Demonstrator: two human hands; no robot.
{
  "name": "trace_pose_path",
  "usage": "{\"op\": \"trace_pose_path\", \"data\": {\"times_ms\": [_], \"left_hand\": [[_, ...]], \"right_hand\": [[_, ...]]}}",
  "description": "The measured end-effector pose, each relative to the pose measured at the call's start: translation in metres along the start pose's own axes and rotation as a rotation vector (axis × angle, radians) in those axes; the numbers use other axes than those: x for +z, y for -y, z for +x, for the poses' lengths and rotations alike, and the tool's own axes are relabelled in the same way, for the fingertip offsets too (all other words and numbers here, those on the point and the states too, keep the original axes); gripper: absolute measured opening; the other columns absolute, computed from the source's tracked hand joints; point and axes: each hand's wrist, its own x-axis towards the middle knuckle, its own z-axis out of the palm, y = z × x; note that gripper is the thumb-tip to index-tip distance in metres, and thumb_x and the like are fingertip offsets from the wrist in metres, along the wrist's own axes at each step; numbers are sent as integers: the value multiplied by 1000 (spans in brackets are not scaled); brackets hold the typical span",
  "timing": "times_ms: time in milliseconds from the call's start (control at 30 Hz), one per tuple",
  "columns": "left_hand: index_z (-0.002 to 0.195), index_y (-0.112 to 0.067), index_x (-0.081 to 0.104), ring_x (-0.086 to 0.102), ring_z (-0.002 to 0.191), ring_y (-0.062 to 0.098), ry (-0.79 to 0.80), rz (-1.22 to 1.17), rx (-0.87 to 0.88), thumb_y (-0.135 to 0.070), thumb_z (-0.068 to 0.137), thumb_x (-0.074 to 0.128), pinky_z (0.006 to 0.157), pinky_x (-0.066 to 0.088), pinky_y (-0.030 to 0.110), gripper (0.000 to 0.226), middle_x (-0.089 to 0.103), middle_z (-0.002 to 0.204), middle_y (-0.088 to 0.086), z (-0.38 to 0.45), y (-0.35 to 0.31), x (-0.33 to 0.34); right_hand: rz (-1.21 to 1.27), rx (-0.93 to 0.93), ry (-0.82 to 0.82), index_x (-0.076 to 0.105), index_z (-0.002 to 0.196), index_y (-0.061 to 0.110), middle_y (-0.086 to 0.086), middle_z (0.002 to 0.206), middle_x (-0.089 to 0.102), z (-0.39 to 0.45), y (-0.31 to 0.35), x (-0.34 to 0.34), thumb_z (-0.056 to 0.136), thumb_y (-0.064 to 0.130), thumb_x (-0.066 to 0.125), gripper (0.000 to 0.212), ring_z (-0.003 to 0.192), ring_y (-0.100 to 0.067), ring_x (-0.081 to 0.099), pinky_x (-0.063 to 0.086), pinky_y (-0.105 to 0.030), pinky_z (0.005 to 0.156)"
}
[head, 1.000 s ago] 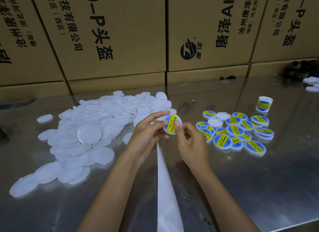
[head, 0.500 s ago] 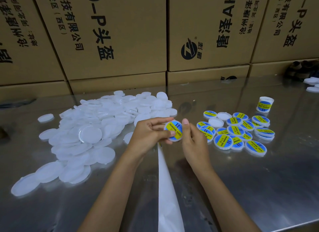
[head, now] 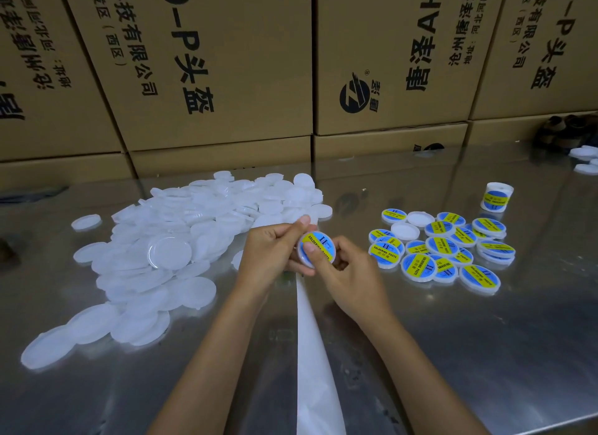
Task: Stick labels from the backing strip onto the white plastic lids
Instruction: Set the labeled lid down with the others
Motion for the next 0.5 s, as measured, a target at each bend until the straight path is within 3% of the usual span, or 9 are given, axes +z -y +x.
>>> {"op": "trace_pose_path", "data": {"times_ms": [100, 200, 400, 500], "left_hand": [[82, -19, 82, 72, 57, 26, 34, 9, 34, -33, 93, 71, 53, 59, 25, 21, 77, 78, 9, -1, 0, 0], [96, -16, 80, 71, 63, 21, 106, 3, 67, -17, 88, 76, 54, 60, 28, 9, 78, 86, 5, -2, 2, 4], [124, -12, 64, 71, 78, 16, 345, 20, 54, 10, 79, 77, 59, 60, 29, 52, 74, 104, 10, -2, 2, 5], [124, -11, 60, 70, 77, 18, 366, 37, 76, 14, 77, 77, 61, 60, 31, 56, 73, 100, 15, -1, 4, 6]], "right_hand": [[-80, 4, -47, 48, 63, 37, 13, 51, 45, 1, 0, -2, 86, 69, 49, 39, 50, -10, 39, 28, -26, 51], [-84, 20, -97, 44, 61, 30, 9, 50, 44, 3, -3, -4, 93, 53, 51, 40, 51, -13, 35, 31, -32, 51], [-57, 90, -171, 48, 62, 15, 8, 45, 43, 6, -5, -9, 101, 48, 45, 51, 51, -14, 36, 32, -32, 54], [-74, 81, -197, 46, 59, 20, 7, 45, 42, 5, -3, -10, 101, 48, 45, 51, 50, -14, 37, 33, -33, 54]]}}
